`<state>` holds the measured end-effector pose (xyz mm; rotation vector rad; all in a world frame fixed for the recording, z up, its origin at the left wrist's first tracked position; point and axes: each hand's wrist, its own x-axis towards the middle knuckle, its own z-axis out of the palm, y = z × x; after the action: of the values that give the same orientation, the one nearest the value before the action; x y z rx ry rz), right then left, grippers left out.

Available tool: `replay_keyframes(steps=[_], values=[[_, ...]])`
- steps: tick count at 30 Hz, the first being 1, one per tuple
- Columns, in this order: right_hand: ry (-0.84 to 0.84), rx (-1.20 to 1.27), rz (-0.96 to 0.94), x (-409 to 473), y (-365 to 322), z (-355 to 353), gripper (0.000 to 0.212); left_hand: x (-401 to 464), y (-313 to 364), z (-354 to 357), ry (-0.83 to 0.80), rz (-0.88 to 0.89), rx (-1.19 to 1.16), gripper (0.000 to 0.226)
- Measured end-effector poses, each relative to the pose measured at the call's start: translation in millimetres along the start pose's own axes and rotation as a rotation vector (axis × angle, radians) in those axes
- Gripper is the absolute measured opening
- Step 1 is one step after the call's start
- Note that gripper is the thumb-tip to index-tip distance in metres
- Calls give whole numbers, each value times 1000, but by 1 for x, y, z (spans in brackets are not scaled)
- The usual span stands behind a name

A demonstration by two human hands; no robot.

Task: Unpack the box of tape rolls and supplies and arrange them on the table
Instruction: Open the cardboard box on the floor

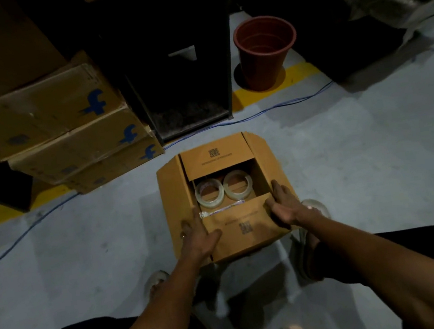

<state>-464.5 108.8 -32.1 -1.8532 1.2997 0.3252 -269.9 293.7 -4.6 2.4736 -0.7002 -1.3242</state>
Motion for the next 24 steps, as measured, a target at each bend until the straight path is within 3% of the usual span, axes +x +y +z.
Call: replay_keyframes(steps=[3,5,9,13,17,20,24], values=[[44,-264,-112,-7,-2,0,65,-8,4,7,24,27,224,101],[63,-360,-143,-12,-6,-2,56,-10,6,9,33,32,248,102],[182,-332,-216,-21,-14,-10,43,-20,10,4,143,85,216,85],[276,-222,-204,-31,-27,-29,50,-42,18,-8,335,134,141,51],[27,-222,-133,-49,-37,-50,38,-60,16,-16,331,75,47,40],[-132,-325,-150,-68,-34,-48,22,-70,8,-7,210,127,31,23],[-242,-466,-150,-83,-23,-25,31,-78,-4,19,62,187,127,19]])
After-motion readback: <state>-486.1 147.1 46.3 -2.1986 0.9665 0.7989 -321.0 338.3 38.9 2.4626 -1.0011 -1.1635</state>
